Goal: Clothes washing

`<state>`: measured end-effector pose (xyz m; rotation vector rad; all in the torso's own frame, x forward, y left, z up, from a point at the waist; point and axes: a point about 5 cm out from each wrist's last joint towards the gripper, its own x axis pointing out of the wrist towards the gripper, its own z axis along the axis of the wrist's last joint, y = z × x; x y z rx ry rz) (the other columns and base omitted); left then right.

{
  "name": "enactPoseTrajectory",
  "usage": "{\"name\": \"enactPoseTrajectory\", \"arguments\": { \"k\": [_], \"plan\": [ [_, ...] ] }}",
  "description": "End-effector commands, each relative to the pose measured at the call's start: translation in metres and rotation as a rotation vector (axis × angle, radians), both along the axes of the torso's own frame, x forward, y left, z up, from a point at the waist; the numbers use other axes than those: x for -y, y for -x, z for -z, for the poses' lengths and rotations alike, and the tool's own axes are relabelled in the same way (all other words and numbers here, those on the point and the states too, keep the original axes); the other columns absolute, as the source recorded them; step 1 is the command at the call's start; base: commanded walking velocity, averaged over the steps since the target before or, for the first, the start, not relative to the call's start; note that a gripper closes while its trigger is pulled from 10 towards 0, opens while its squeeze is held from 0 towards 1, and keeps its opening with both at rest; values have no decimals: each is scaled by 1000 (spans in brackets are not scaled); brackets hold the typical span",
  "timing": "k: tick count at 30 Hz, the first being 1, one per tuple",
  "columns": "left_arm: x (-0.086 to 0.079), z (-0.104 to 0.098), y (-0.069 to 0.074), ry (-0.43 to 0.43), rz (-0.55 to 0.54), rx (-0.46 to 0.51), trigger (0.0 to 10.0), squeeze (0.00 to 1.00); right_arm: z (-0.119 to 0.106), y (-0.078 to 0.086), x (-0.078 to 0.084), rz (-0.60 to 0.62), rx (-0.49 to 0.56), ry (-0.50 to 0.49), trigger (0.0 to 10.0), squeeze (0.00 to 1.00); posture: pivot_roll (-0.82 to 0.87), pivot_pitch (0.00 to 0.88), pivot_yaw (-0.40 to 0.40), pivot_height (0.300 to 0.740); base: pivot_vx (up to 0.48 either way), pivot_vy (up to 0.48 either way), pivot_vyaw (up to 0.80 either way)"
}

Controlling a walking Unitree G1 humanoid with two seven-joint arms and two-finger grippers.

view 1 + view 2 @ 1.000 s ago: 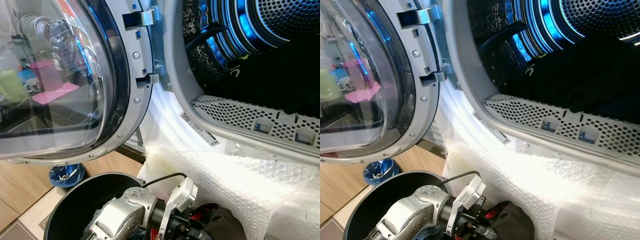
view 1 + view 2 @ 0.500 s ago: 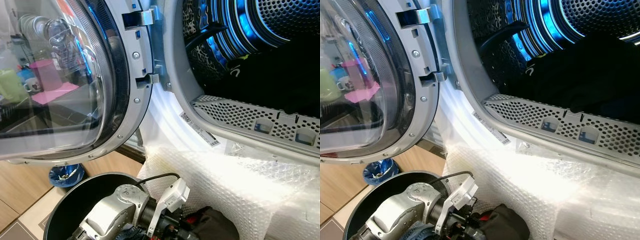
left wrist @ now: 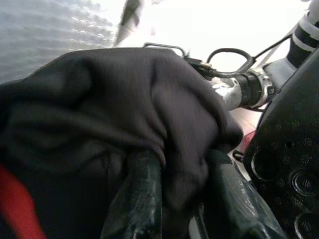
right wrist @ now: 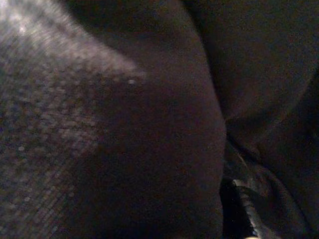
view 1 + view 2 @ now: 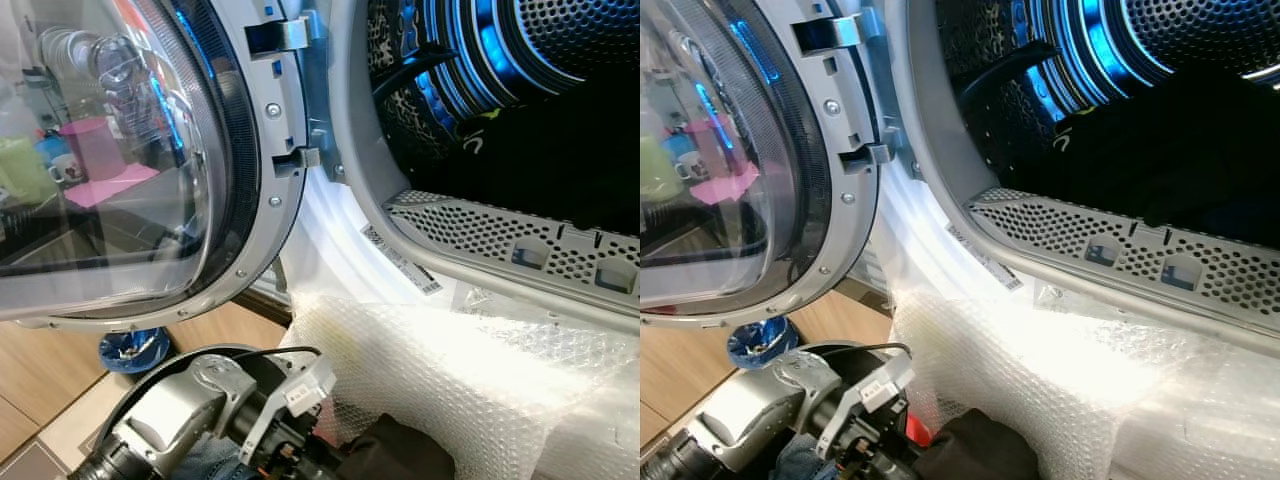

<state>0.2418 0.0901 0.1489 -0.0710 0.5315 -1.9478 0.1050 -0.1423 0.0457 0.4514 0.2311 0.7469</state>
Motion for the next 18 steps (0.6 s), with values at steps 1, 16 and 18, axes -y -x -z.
{"name": "enactPoseTrajectory", "arguments": {
  "k": [1,16,18],
  "plan": [
    [-7,-4,-4,-2,-22,1,10000,1000,0,1,-3,-22,2,-4,0,0,46,0,152,740,0,0,0],
    [-37,28,-12,-157,-188,109,10000,1000,10,11,-4,-57,-36,32,0,0,25,0,170,740,0,0,0],
    [-36,27,-10,-130,-201,127,10000,1000,10,11,-4,-58,-35,32,0,0,23,0,174,740,0,0,0]
  ]
}}
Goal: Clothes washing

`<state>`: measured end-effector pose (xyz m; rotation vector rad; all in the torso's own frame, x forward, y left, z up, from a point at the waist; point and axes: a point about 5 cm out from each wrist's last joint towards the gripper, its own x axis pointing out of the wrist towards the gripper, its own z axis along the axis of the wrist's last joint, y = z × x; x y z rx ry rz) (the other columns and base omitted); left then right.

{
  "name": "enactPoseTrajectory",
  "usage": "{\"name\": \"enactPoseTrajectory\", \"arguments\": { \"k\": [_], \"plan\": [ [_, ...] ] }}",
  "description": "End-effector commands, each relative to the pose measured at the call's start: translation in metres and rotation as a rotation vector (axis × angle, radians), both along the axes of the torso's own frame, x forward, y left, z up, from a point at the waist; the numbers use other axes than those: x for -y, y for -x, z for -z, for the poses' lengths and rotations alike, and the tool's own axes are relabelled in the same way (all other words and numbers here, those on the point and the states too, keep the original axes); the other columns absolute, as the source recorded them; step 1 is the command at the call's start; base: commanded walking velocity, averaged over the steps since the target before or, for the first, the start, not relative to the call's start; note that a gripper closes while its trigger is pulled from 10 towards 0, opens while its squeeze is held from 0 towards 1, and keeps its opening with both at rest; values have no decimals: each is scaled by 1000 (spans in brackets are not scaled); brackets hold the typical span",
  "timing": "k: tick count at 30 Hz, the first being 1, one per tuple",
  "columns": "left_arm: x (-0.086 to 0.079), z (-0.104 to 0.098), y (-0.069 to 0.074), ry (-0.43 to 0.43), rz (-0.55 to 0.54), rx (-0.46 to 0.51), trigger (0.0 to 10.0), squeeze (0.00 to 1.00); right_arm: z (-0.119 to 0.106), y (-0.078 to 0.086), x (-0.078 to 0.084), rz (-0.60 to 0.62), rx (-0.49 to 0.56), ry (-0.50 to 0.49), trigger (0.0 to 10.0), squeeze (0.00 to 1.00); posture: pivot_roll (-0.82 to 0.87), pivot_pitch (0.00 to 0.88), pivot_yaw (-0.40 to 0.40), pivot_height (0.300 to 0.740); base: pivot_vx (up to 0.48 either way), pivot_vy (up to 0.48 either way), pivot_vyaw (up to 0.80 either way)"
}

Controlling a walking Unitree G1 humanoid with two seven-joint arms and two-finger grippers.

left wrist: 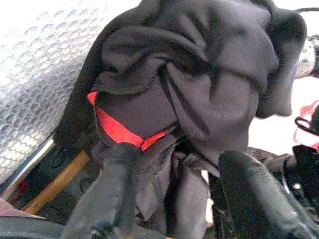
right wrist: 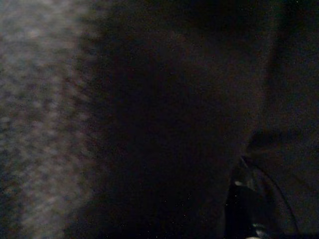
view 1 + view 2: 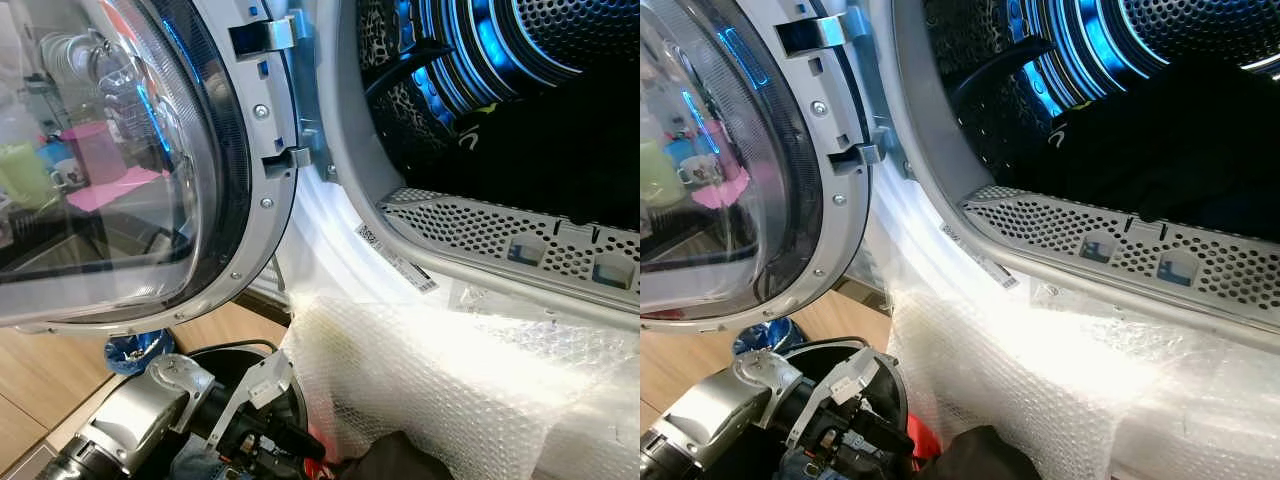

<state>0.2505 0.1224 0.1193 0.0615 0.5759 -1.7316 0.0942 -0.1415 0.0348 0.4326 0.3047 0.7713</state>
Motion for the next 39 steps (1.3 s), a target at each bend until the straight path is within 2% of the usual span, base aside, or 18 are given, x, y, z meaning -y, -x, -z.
{"name": "enactPoseTrajectory", "arguments": {
  "k": [1,3,6,8,10,18,21,24,25,26,27,30,31,33,34,36,38,39],
  "plan": [
    [-4,-2,-1,9,-35,31,10000,1000,-1,1,-4,-15,17,-6,0,0,23,0,174,740,0,0,0],
    [-5,-2,2,19,-37,28,10000,1000,0,1,-4,-16,16,-7,0,0,22,0,178,740,0,0,0],
    [-10,2,-3,10,-135,78,10000,1000,1,3,-6,-21,10,-8,0,0,19,0,184,740,0,0,0],
    [-11,3,-4,10,-157,91,10000,1000,1,3,-6,-21,9,-8,0,0,19,0,184,740,0,0,0],
    [-17,6,-6,20,-246,144,10000,1000,1,5,-7,-20,6,-9,0,0,14,0,189,740,0,0,0],
    [-25,3,-8,90,-429,234,10000,1000,2,5,-7,-17,5,-14,0,0,31,0,191,740,0,0,0],
    [-27,4,-4,94,-487,273,10000,1000,1,5,-7,-20,11,-18,0,0,39,0,195,740,0,0,0],
    [-30,15,-4,69,-637,412,10000,1000,0,5,-8,-31,21,-22,0,0,40,0,199,740,0,0,0],
    [-33,16,-7,62,-706,456,10000,471,0,5,-9,-34,21,-21,0,0,40,0,199,740,0,0,0],
    [-34,17,-9,57,-751,484,10000,471,-1,5,-9,-35,22,-21,0,0,41,0,196,740,0,0,0],
    [-37,18,-10,50,-813,510,10000,0,-1,6,-9,-43,22,-20,0,0,42,0,195,740,0,0,0],
    [-39,23,-8,21,-888,583,10000,0,-1,8,-9,-59,14,-14,0,0,40,1,194,740,0,0,0],
    [-47,31,-9,-18,-997,625,10000,0,-1,9,-9,-62,11,-9,0,0,44,3,191,740,0,0,0],
    [-57,37,-12,-82,-1097,707,10000,0,-1,10,-9,-63,12,-10,0,0,44,3,191,740,0,0,0],
    [-69,42,-16,-127,-1214,734,10000,0,-3,10,-7,-56,20,-8,0,0,46,3,186,740,0,0,0],
    [-77,45,-19,-158,-1292,737,10000,0,-5,9,-7,-52,27,-9,0,0,47,4,185,740,0,0,0],
    [-94,50,-26,-191,-1492,684,10000,0,-8,8,-9,-63,40,-5,0,0,55,6,178,740,0,0,0],
    [-96,51,-26,-201,-1496,687,10000,0,-9,8,-9,-66,43,-4,0,0,54,8,176,740,0,0,0]
  ]
}}
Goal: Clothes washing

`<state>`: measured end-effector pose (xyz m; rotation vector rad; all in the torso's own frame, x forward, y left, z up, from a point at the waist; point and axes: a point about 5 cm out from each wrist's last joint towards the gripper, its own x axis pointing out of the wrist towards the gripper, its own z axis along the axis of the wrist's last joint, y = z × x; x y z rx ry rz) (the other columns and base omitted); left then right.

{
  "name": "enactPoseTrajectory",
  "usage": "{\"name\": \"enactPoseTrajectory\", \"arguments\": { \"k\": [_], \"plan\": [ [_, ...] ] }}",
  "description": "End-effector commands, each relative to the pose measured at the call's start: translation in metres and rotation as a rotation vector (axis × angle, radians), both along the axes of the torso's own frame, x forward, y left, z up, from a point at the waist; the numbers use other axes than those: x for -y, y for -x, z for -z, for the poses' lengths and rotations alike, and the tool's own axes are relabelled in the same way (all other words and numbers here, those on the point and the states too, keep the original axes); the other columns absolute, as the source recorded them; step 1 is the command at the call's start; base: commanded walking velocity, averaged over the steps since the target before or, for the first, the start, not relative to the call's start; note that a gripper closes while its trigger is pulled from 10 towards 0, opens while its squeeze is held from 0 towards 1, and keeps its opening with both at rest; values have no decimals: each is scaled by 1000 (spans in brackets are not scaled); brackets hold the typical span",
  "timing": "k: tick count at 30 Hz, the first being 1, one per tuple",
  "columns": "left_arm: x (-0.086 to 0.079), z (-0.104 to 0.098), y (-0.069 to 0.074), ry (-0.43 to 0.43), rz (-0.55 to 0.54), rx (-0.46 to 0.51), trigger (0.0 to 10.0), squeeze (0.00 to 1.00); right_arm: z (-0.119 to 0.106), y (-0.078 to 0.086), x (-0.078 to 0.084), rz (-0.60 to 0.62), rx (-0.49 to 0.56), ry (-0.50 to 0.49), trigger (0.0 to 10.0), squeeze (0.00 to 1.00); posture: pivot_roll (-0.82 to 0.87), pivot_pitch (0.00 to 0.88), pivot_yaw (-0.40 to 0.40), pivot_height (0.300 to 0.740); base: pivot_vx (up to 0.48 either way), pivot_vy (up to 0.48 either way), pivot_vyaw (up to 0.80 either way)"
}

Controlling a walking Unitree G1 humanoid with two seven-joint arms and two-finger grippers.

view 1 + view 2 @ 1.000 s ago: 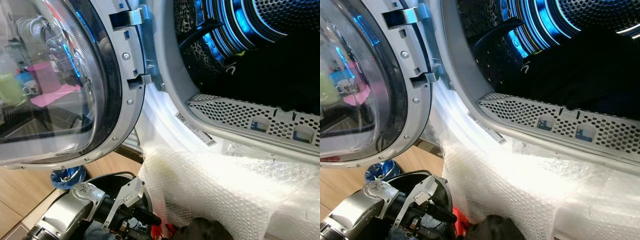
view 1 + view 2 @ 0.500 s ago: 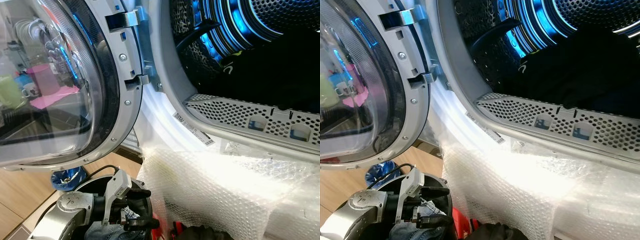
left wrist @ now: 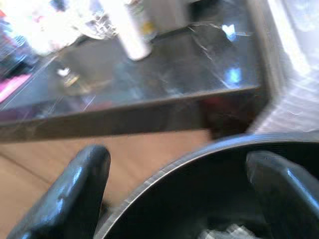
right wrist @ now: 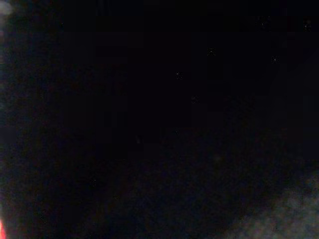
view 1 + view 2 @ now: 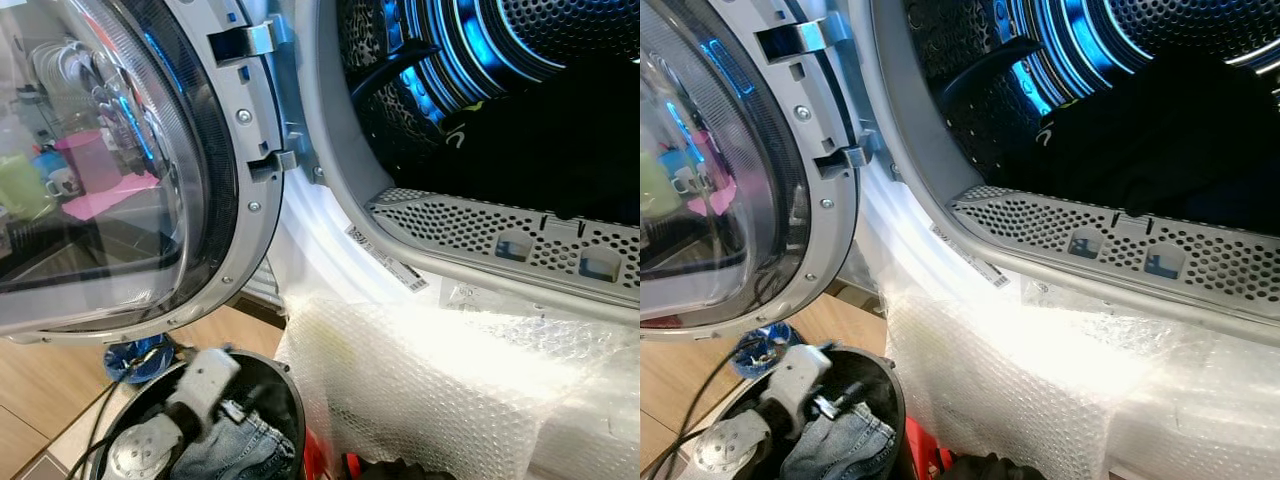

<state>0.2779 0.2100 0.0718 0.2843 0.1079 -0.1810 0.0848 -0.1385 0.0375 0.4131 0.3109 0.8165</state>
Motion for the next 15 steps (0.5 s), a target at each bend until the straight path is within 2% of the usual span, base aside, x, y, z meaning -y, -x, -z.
{"name": "enactPoseTrajectory", "arguments": {
  "k": [1,5,13,15],
  "plan": [
    [-10,6,-1,-12,-55,-20,10000,0,-8,-2,-8,-31,41,1,0,0,56,8,174,740,0,0,0],
    [-9,10,-8,32,-96,-4,10000,0,-16,-2,-9,-41,67,2,0,0,54,11,168,740,0,0,0],
    [-9,13,-11,25,-116,11,10000,0,-17,-2,-10,-41,64,6,0,0,54,11,168,740,0,0,0],
    [3,12,-19,-14,-54,26,10000,0,-40,25,-13,-150,92,27,0,0,16,14,157,740,0,0,0]
  ]
}}
